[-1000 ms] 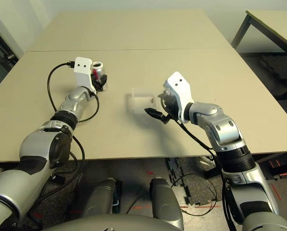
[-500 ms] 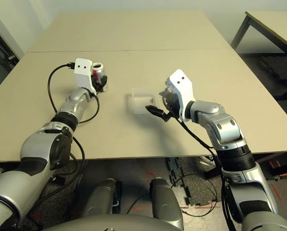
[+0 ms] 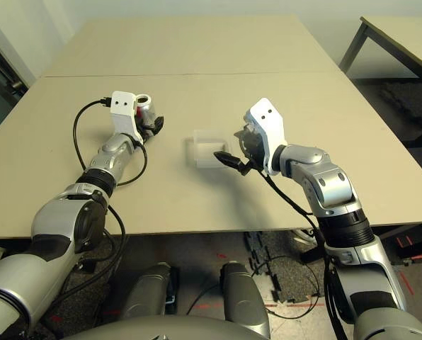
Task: Pour the medicine from the bottle into the box.
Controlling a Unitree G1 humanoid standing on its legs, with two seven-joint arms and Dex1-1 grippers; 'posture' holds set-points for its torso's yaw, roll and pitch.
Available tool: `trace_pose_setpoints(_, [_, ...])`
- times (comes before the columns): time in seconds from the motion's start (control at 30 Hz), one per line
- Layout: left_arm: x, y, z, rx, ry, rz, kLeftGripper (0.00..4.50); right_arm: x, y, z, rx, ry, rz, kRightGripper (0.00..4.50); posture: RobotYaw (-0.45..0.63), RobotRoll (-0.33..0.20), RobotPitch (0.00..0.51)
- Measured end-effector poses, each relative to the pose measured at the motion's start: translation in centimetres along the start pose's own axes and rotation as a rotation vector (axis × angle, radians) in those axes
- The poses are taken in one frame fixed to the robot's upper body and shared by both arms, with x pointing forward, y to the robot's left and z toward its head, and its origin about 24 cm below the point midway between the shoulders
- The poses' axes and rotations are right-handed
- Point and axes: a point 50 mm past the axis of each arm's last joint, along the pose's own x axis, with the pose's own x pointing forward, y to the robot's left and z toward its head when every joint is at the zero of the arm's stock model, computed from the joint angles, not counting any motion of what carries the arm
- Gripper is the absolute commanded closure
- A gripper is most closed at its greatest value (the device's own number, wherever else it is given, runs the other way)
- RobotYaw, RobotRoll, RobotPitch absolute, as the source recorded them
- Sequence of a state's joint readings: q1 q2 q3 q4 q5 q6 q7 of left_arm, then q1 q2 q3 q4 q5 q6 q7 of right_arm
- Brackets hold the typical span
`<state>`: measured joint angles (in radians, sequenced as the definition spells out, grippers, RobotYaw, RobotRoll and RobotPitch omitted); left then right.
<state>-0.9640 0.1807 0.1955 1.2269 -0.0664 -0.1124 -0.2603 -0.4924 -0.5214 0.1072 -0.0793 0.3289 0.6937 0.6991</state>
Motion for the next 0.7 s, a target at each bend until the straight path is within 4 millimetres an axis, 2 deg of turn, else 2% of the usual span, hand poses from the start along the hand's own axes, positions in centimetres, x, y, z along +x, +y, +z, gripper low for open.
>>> trace_pose_setpoints(0.47, [-0.5,0.1,0.2,0.013,-0.046,-0.04,0.04,0.0,-0.1,0.1,0.0,-0.003,-0.002,0.0,-0.02,0.0,0.086])
trace_pose_setpoints(0.7, [-1.5,1.7,-0.1,0.025,-0.059,-0.009,0.04,-0.2,-0.2,0.2,0.003,-0.008,-0.007,0.0,0.0,0.0,0.091])
